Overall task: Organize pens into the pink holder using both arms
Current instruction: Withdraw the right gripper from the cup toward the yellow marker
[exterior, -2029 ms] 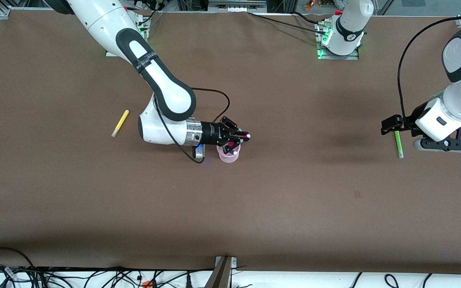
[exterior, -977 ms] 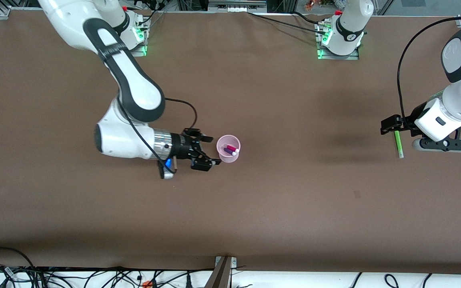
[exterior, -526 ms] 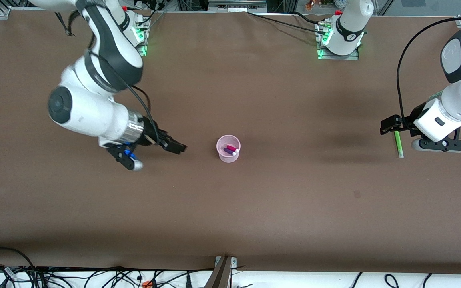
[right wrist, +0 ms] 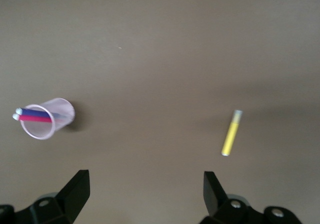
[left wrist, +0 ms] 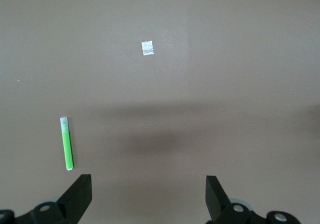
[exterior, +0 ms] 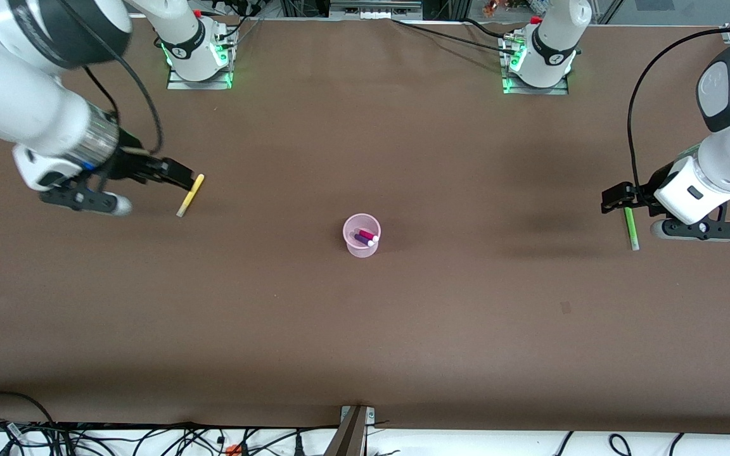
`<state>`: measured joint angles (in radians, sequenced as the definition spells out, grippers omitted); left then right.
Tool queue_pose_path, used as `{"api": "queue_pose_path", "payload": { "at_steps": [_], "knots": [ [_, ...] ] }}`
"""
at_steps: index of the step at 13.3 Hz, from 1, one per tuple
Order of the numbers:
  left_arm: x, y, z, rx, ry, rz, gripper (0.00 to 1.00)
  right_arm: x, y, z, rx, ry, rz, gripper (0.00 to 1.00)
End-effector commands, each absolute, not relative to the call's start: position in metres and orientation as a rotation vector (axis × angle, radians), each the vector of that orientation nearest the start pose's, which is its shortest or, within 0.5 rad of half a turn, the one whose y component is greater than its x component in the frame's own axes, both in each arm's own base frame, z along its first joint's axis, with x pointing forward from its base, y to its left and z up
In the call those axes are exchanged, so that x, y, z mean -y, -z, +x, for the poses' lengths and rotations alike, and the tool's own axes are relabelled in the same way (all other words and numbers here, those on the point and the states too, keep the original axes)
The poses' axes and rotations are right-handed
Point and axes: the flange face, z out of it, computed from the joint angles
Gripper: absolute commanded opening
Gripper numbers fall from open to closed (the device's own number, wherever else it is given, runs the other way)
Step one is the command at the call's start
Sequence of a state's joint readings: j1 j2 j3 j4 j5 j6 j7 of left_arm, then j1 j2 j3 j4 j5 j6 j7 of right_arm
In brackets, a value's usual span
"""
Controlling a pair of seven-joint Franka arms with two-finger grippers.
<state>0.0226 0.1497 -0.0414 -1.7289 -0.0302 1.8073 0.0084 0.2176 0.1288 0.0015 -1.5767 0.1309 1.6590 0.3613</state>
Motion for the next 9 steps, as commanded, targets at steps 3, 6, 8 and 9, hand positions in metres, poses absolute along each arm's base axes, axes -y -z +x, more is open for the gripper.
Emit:
{"api": "queue_pose_path", "payload": {
  "at_steps": [3, 6, 8, 9],
  "knots": [
    [0.014, -0.487, 0.596, -0.035, -0.093, -3.186, 1.0, -0.056, -0.578, 0.541, -0.076, -0.059, -3.057, 1.0],
    [0.014, -0.487, 0.596, -0.035, -0.093, -3.186, 1.0, -0.053, -0.591, 0.545, -0.023, -0.026, -3.114, 1.0],
    [0.015, -0.487, 0.597, -0.038, -0.093, -3.186, 1.0, -0.061, -0.6, 0.549, -0.006, 0.005, -3.114, 1.0],
    [0.015, -0.487, 0.597, -0.038, -0.093, -3.186, 1.0, -0.064, -0.603, 0.549, 0.009, 0.012, -3.115, 1.0]
  ]
}}
